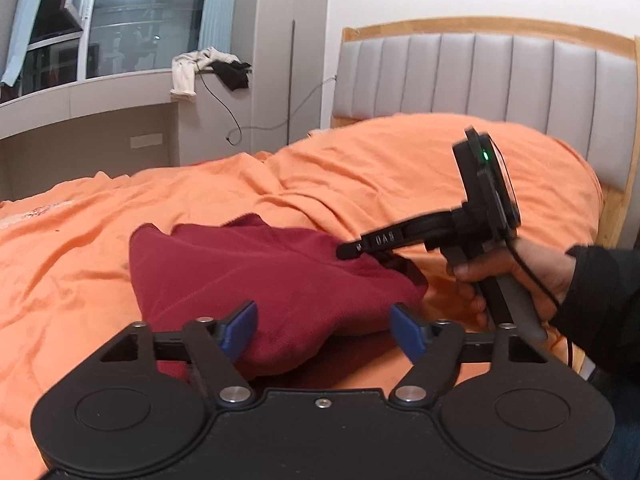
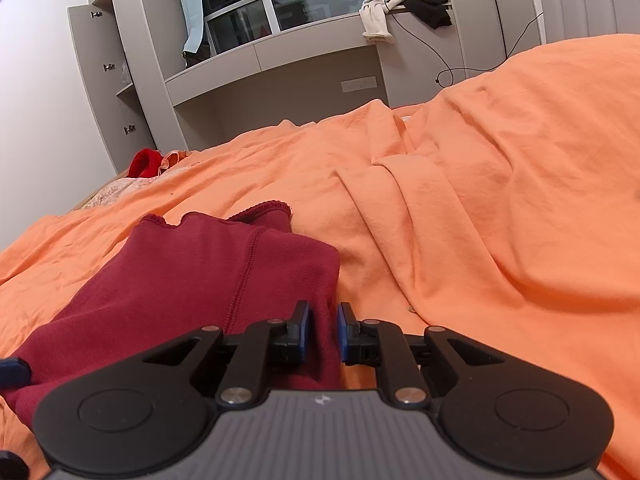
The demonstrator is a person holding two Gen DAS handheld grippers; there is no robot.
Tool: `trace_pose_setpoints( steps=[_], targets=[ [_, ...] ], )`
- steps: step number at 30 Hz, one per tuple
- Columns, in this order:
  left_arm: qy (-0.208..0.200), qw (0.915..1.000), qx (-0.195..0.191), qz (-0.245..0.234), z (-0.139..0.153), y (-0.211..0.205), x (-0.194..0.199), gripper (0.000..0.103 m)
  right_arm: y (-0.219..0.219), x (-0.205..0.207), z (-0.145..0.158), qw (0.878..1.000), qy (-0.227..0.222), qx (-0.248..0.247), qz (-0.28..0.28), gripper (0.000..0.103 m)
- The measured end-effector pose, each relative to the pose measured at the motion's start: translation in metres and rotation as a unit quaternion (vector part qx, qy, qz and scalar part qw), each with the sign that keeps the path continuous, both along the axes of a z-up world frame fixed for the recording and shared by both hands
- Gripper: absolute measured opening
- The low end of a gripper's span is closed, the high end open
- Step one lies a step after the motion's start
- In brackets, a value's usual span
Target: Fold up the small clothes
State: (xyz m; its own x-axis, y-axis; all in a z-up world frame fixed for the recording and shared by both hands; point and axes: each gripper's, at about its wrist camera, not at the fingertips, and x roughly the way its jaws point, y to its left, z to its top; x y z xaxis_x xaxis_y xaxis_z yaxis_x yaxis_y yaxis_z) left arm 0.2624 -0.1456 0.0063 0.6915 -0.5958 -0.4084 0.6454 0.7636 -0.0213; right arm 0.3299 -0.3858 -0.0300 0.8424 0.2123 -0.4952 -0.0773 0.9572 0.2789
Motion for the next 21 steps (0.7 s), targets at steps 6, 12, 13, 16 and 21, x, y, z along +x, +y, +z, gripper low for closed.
trace_pose_setpoints(
  steps=[6, 12, 13, 16, 21],
  targets=[
    [-0.011, 0.9974, -0.031, 0.063, 0.008, 0.015, 0.009, 0.101, 0.001, -0.001, 0.0, 1.0, -0.002, -0.002, -0.003, 0.019],
    [0.043, 0.9897, -0.067, 0.12, 0.009, 0.04, 0.037, 0.102, 0.003, -0.001, 0.001, 1.0, -0.002, -0.006, -0.006, 0.022],
    [0.052, 0.9879, -0.071, 0.127, 0.008, 0.044, 0.041, 0.102, 0.003, -0.001, 0.001, 1.0, -0.002, -0.005, -0.006, 0.022],
    [0.077, 0.983, -0.083, 0.145, 0.005, 0.055, 0.052, 0.102, 0.003, -0.002, 0.001, 1.0, -0.002, -0.004, -0.007, 0.026],
    [0.099, 0.9788, -0.086, 0.157, -0.002, 0.06, 0.06, 0.102, -0.004, -0.002, 0.0, 1.0, 0.002, 0.014, -0.013, 0.065]
  ],
)
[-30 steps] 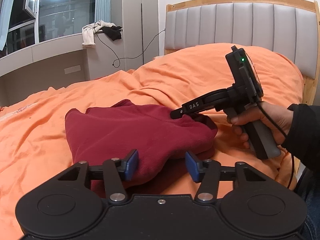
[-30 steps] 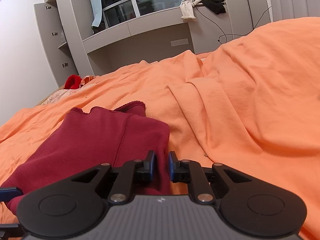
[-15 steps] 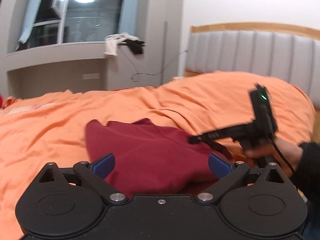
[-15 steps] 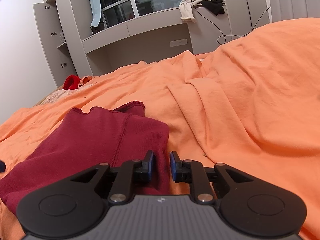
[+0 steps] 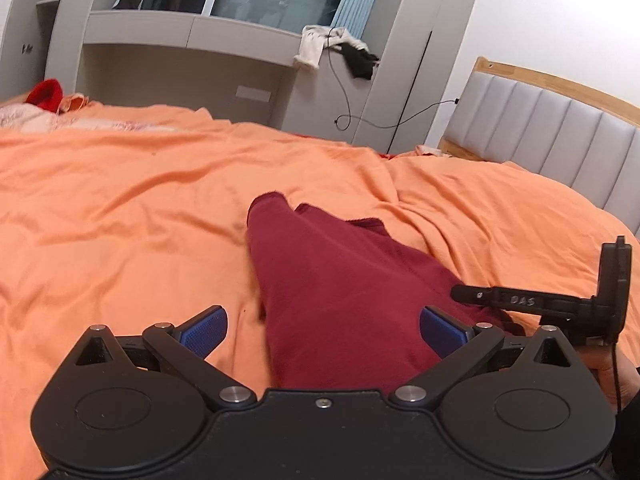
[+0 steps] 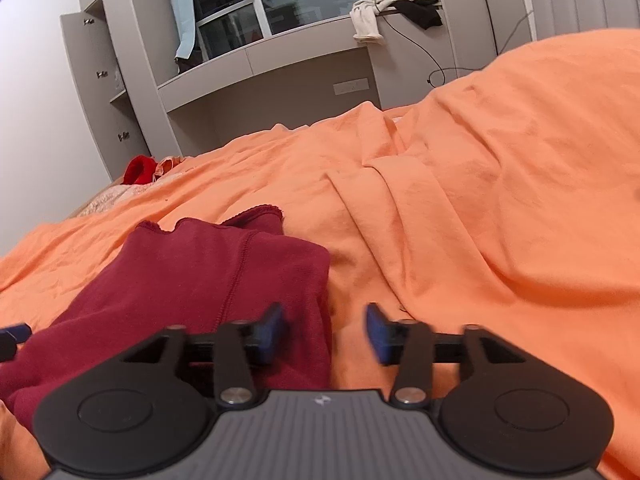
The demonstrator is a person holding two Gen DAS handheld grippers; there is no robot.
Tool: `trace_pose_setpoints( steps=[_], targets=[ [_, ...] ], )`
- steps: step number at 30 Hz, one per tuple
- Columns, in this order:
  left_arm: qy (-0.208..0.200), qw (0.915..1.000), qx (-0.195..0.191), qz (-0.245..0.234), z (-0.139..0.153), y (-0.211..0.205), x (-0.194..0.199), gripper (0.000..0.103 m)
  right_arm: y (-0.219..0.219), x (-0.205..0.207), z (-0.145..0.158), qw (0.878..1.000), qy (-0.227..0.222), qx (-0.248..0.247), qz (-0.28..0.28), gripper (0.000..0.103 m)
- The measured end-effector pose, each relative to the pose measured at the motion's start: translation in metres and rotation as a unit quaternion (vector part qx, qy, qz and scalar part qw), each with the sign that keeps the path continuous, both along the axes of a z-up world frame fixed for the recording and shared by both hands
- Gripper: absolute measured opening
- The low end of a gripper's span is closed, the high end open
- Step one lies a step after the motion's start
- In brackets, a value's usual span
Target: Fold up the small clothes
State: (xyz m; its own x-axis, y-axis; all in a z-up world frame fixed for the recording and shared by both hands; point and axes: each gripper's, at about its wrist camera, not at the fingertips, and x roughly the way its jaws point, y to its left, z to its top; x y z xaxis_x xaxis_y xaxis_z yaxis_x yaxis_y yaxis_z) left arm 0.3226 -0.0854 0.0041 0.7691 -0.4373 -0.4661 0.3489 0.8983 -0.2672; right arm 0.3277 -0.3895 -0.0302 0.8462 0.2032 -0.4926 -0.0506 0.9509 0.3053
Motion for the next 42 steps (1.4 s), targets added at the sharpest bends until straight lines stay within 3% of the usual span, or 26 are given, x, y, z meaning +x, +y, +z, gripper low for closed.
trace_pose_setpoints(
  steps=[5, 8, 11, 18, 34, 42],
  targets=[
    [0.025, 0.9997, -0.001, 0.002, -0.009, 0.0, 0.006, 0.102, -0.009, -0.002, -0.002, 0.999, 0.002, 0.052, 0.003, 0.093],
    [0.038, 0.9993, 0.0, 0.004, -0.015, -0.001, 0.01, 0.102, -0.013, -0.004, -0.003, 0.994, 0.001, 0.106, 0.013, 0.1],
    [0.046, 0.9989, -0.008, 0.004, -0.016, 0.0, 0.011, 0.102, -0.01, -0.003, -0.004, 0.991, 0.012, 0.131, 0.024, 0.101],
    [0.064, 0.9978, -0.017, 0.006, -0.022, 0.001, 0.015, 0.103, 0.004, -0.001, -0.011, 0.993, 0.033, 0.107, 0.027, 0.102],
    [0.063, 0.9979, -0.012, 0.008, -0.025, -0.003, 0.016, 0.103, 0.011, 0.003, -0.021, 0.995, 0.039, 0.09, 0.02, 0.103],
    [0.047, 0.9987, -0.01, 0.015, -0.008, 0.009, 0.027, 0.103, 0.023, 0.002, -0.022, 0.998, 0.032, 0.05, 0.014, 0.103]
  ],
)
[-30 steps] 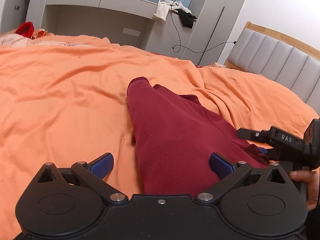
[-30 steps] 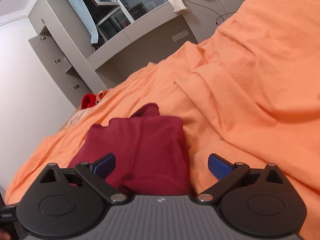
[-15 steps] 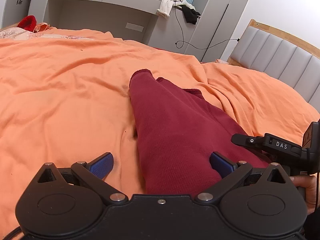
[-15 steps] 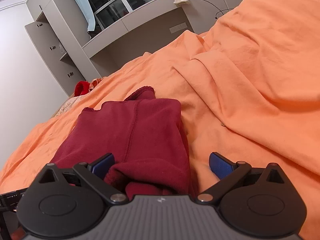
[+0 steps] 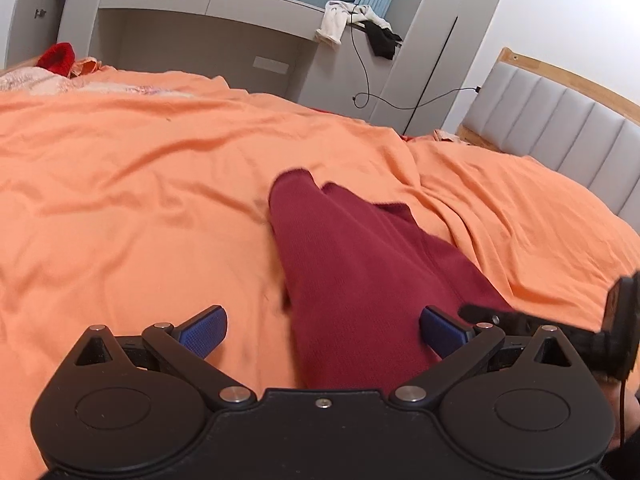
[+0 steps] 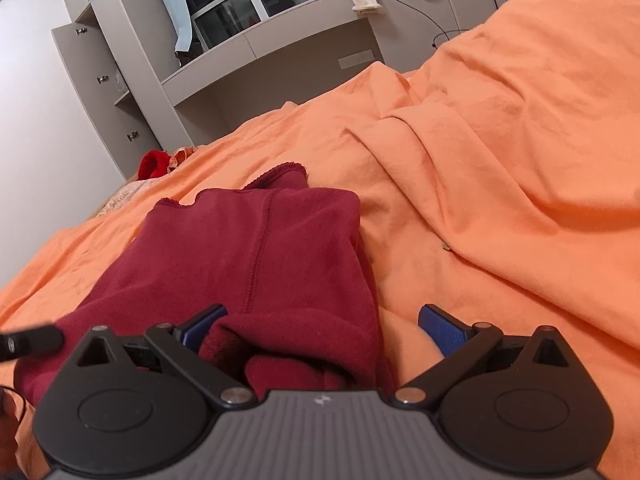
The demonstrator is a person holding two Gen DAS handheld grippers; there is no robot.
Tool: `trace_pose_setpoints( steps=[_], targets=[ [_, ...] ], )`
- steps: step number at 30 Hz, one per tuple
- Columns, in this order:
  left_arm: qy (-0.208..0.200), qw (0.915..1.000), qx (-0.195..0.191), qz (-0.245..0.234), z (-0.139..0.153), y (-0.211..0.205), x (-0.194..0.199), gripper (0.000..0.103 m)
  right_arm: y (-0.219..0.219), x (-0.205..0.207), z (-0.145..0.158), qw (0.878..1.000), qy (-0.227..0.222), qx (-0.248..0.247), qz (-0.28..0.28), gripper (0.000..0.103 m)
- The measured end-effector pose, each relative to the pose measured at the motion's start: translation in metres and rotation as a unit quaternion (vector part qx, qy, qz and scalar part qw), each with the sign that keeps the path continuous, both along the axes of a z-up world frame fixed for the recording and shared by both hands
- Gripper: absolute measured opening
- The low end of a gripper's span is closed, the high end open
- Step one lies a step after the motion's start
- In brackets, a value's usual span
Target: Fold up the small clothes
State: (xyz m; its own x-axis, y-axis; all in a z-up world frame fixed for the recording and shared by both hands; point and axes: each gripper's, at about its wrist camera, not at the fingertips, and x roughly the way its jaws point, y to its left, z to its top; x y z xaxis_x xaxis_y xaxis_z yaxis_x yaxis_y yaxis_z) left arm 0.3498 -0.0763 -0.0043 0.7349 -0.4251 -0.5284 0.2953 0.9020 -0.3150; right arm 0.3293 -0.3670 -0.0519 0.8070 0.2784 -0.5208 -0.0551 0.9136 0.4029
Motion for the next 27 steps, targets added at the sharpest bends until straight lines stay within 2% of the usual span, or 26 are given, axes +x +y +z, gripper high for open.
trace_pose_setpoints(
  steps=[5, 10, 18, 27],
  targets=[
    [0.011, 0.9999, -0.009, 0.002, 0.0, 0.004, 0.024, 0.103, 0.0, -0.003, 0.0, 1.0, -0.01, 0.002, -0.002, 0.103],
    [0.054, 0.9982, -0.02, -0.017, -0.019, 0.004, 0.047, 0.103, -0.002, -0.005, -0.001, 1.0, -0.021, 0.014, 0.006, 0.101],
    [0.048, 0.9982, -0.028, -0.022, -0.023, 0.004, 0.045, 0.102, 0.003, -0.007, 0.0, 0.999, -0.033, 0.019, 0.024, 0.081],
    [0.048, 0.9981, -0.033, -0.021, -0.025, 0.005, 0.046, 0.102, 0.0, -0.005, -0.002, 0.999, -0.027, 0.035, 0.023, 0.081]
  ],
)
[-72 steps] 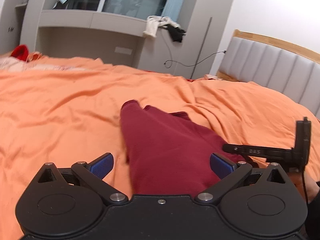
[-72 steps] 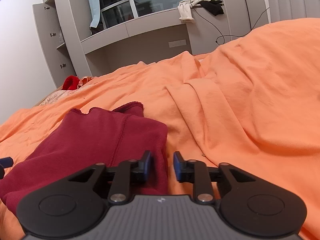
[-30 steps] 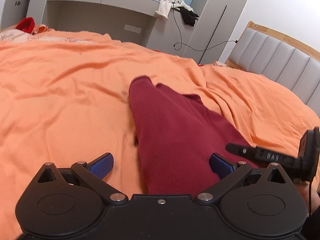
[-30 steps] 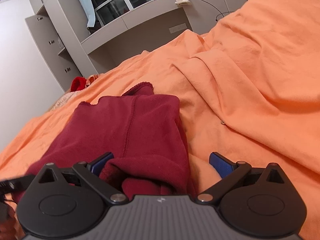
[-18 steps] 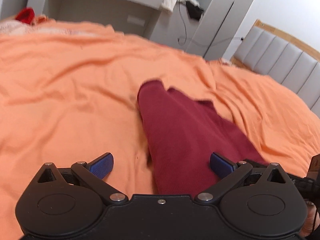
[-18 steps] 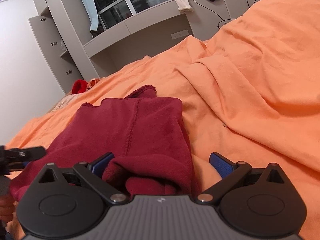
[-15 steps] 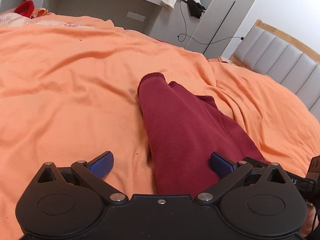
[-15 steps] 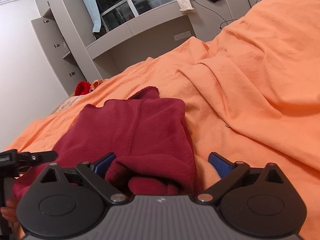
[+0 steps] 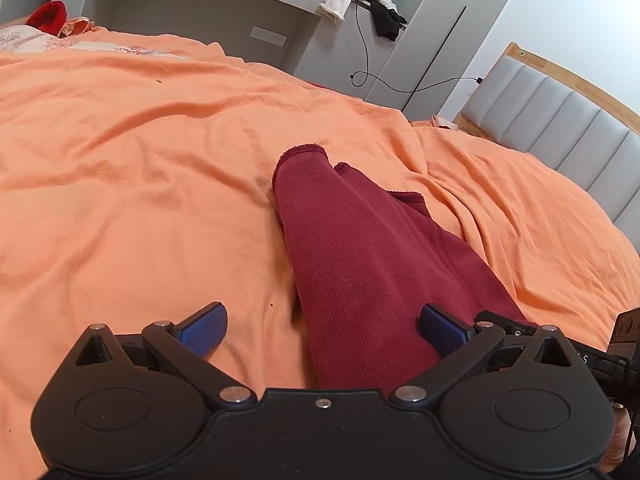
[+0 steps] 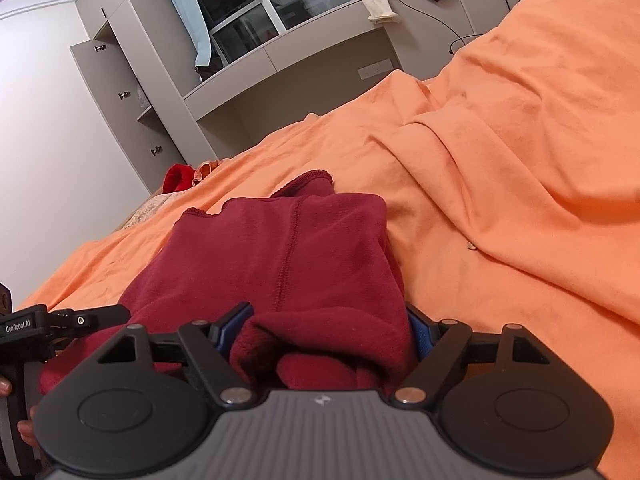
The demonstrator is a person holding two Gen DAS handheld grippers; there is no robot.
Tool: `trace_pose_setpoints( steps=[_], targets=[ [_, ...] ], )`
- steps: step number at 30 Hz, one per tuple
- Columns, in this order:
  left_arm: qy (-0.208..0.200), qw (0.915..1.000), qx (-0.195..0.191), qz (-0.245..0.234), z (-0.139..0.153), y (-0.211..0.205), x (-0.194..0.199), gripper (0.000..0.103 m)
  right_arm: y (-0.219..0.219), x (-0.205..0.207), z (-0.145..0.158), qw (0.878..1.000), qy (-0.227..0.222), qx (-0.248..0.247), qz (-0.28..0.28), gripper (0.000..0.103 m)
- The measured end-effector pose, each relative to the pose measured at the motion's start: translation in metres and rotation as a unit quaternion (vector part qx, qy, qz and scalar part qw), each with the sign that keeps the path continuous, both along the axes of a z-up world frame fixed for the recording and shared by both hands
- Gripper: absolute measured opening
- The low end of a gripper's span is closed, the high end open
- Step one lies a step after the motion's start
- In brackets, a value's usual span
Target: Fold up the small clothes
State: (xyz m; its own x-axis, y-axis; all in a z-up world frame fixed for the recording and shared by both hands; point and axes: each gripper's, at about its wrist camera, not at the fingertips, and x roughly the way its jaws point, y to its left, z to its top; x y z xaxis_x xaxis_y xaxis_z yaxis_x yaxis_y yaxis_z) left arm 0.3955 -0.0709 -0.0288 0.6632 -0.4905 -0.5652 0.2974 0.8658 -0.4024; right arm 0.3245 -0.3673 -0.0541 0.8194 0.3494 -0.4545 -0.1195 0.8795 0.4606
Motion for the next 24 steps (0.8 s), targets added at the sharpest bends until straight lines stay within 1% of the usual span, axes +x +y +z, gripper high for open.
trace_pose_setpoints(
  steps=[5, 10, 11, 13, 15, 16, 18, 19, 21, 22, 23, 24],
  targets=[
    [-0.002, 1.0, 0.001, 0.001, 0.0, 0.0, -0.002, 0.102, 0.0, 0.0, 0.0, 1.0, 0.0, -0.001, 0.0, 0.081],
    [-0.001, 1.0, -0.002, -0.002, 0.0, 0.001, -0.001, 0.102, 0.0, 0.0, 0.0, 1.0, -0.001, 0.001, 0.001, 0.078],
    [0.0, 1.0, -0.004, -0.004, 0.0, 0.001, -0.001, 0.102, 0.0, 0.0, 0.0, 1.0, -0.001, 0.002, 0.0, 0.076],
    [0.003, 0.9999, -0.009, -0.009, 0.001, 0.002, 0.0, 0.1, 0.0, -0.001, 0.002, 1.0, -0.002, 0.003, -0.006, 0.068],
    [0.007, 0.9997, -0.017, -0.016, 0.002, 0.004, 0.001, 0.094, 0.001, -0.003, 0.004, 1.0, -0.005, 0.006, -0.009, 0.057],
    [0.009, 0.9995, -0.021, -0.02, 0.002, 0.004, 0.001, 0.092, 0.002, -0.005, 0.005, 1.0, -0.006, 0.005, -0.011, 0.054],
    [0.015, 0.9991, -0.029, -0.027, 0.002, 0.003, 0.003, 0.084, 0.005, -0.005, 0.007, 1.0, -0.008, 0.0, -0.008, 0.047],
    [0.018, 0.9987, -0.034, -0.033, 0.002, 0.003, 0.005, 0.081, 0.006, -0.006, 0.008, 1.0, -0.01, -0.003, -0.007, 0.045],
    [0.033, 0.9971, -0.051, -0.046, 0.0, 0.001, 0.01, 0.063, 0.009, -0.006, 0.01, 1.0, -0.012, -0.008, -0.006, 0.04],
    [0.043, 0.9957, -0.062, -0.054, -0.001, 0.0, 0.013, 0.056, 0.011, -0.006, 0.011, 1.0, -0.012, -0.011, -0.008, 0.039],
    [0.051, 0.9943, -0.071, -0.062, -0.001, -0.001, 0.017, 0.045, 0.012, -0.006, 0.013, 1.0, -0.014, -0.015, -0.009, 0.035],
    [0.056, 0.9939, -0.074, -0.061, 0.0, -0.001, 0.019, 0.037, 0.014, -0.006, 0.016, 1.0, -0.017, -0.02, -0.011, 0.031]
  ],
)
